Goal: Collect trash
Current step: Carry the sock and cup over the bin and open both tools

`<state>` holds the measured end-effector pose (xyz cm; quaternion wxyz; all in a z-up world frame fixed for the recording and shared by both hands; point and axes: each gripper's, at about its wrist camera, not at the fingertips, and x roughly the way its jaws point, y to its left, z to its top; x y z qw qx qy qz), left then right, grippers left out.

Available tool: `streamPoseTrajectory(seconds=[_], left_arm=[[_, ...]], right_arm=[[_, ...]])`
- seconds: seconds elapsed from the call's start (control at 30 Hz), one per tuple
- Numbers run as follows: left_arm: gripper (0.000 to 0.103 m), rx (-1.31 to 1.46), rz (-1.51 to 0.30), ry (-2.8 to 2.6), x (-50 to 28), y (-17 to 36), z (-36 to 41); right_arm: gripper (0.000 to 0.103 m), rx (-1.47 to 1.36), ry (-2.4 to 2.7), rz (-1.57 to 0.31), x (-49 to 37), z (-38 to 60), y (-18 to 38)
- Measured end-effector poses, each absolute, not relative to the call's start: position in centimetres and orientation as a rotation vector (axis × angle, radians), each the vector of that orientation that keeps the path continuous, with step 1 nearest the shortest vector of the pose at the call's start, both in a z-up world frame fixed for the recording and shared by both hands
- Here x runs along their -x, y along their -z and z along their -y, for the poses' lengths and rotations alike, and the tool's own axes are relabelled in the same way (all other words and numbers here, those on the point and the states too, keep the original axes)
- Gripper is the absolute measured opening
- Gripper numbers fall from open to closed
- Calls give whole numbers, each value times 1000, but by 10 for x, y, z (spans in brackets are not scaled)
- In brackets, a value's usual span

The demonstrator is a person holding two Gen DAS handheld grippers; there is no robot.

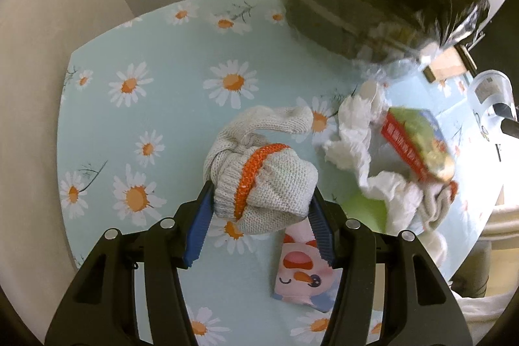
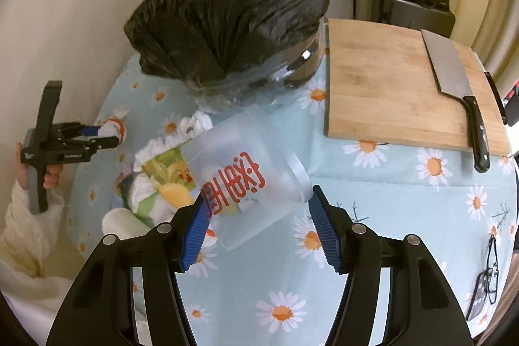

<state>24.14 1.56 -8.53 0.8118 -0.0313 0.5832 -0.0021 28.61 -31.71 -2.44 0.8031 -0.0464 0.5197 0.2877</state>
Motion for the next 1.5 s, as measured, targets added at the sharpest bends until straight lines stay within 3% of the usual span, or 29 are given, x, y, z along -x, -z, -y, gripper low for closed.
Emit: streamPoseTrajectory(seconds=[0.8,1.5], left_arm=[[56,16,-1138,-182,-247,-27,36],[56,-65,-1082,-149,-315,-80,80]], right_arm=[[56,234,-870,-950,-319,336,-74],[56,238,-965,-816,-383,317,-122]])
